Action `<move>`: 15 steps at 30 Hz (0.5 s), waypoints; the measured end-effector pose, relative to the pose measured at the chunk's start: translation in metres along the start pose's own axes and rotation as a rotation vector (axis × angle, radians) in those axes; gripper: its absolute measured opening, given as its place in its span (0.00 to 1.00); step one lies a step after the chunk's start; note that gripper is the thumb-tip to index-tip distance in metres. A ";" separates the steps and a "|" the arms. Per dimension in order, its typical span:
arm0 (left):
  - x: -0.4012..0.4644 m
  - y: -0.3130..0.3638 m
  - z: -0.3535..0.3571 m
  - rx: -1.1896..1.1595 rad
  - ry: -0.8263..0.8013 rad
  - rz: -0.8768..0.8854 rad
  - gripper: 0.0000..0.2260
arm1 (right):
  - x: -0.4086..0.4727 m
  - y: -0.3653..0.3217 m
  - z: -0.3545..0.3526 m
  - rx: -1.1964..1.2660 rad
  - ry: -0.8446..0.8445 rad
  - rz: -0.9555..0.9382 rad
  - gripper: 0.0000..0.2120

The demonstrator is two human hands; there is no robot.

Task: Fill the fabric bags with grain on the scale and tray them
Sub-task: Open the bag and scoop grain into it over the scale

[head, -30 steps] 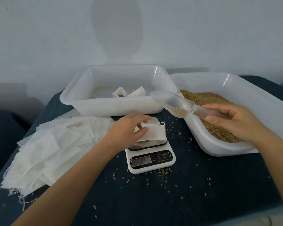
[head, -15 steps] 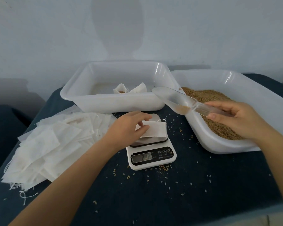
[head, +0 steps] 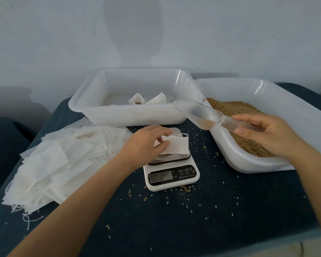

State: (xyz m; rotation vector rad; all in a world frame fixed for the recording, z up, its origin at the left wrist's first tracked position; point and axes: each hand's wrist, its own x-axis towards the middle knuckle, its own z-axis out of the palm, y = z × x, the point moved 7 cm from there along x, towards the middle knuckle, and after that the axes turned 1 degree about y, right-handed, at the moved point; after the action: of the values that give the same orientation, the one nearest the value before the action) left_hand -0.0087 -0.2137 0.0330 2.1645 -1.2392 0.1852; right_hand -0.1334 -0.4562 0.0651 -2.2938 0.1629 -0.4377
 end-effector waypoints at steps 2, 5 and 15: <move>0.001 0.001 0.001 -0.001 0.000 -0.002 0.12 | 0.000 0.000 0.000 -0.004 0.003 0.009 0.18; 0.002 0.006 0.002 -0.013 -0.004 0.008 0.12 | -0.001 -0.001 0.000 -0.008 0.010 0.021 0.18; 0.003 0.024 0.017 0.132 -0.002 0.192 0.18 | -0.003 0.022 -0.032 -0.088 0.405 0.234 0.16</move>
State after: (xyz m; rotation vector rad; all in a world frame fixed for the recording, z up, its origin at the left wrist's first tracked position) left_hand -0.0295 -0.2348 0.0314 2.1541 -1.4729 0.3535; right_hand -0.1475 -0.4919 0.0688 -2.2109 0.6553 -0.7790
